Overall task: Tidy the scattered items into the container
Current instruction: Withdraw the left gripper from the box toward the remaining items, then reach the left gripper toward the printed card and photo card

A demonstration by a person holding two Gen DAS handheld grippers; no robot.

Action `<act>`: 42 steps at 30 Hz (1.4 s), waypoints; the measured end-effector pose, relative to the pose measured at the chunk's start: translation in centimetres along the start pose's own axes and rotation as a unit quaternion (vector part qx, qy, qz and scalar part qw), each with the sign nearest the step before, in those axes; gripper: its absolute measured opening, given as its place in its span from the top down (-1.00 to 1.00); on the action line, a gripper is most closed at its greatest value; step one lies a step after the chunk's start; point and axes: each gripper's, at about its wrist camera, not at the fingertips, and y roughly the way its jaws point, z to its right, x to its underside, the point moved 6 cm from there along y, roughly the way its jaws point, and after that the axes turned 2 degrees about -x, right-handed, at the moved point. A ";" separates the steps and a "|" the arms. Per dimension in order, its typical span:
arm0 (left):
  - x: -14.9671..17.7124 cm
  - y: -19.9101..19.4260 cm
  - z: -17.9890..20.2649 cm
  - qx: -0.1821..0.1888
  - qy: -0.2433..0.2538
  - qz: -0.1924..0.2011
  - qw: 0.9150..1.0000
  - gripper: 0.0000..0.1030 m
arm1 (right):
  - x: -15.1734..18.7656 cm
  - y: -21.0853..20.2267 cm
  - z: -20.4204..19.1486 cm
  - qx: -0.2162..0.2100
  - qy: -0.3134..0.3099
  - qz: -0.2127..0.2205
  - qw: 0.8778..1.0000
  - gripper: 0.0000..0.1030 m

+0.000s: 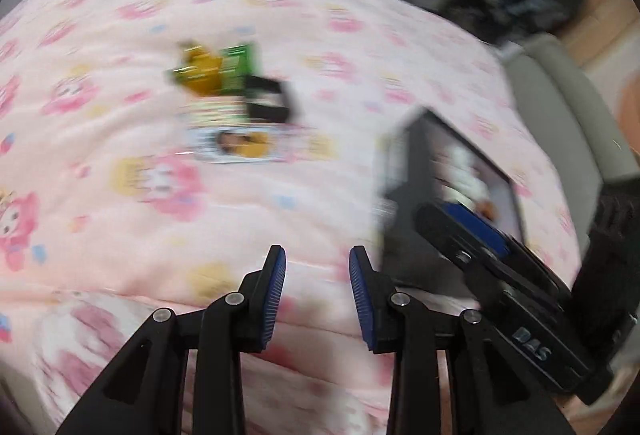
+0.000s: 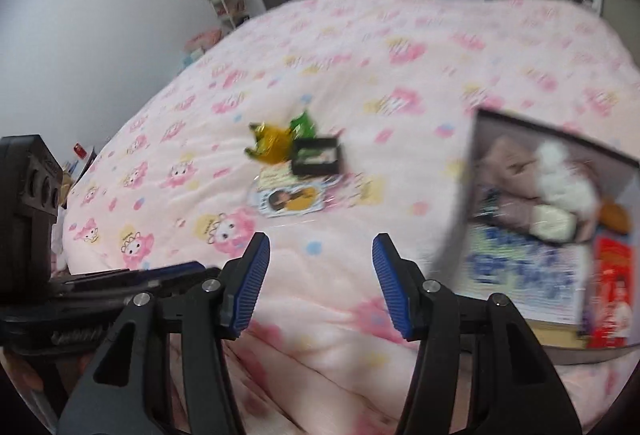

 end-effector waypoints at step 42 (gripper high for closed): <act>-2.3 7.8 -3.3 0.049 -0.081 -0.106 0.990 0.68 | 5.2 6.6 -0.3 0.013 -0.005 -0.092 0.996 0.28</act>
